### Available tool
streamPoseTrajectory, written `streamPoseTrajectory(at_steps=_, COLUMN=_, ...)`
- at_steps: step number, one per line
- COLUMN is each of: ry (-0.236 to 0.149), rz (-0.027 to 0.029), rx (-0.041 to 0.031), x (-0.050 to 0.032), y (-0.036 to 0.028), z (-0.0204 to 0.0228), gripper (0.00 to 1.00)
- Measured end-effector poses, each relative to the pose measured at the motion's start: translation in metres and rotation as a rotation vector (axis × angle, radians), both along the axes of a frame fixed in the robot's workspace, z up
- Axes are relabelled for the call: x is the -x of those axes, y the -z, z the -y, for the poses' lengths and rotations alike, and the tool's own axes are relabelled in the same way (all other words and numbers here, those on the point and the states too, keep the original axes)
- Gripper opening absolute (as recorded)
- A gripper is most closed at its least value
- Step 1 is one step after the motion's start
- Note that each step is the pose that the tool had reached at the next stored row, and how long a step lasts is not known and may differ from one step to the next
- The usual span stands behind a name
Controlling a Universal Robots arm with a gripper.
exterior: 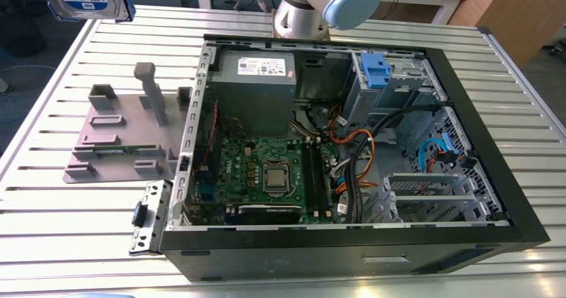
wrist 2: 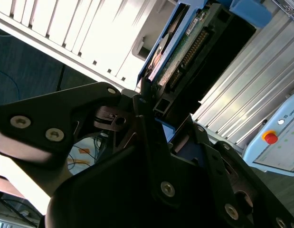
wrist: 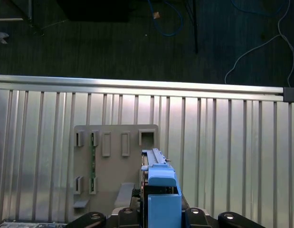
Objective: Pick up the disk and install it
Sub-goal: 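Pick up the disk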
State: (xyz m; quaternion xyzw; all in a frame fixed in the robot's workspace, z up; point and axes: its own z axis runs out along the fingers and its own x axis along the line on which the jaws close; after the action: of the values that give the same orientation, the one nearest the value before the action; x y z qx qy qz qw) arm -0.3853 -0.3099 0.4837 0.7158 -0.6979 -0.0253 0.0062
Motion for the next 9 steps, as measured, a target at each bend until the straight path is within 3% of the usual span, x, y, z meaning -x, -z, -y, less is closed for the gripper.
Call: streamPoseTrajectory(at_steps=9, ry=0.000, rz=-0.0001, rx=0.0000, x=-0.0079, y=0.0000, z=0.0000, gripper=0.37)
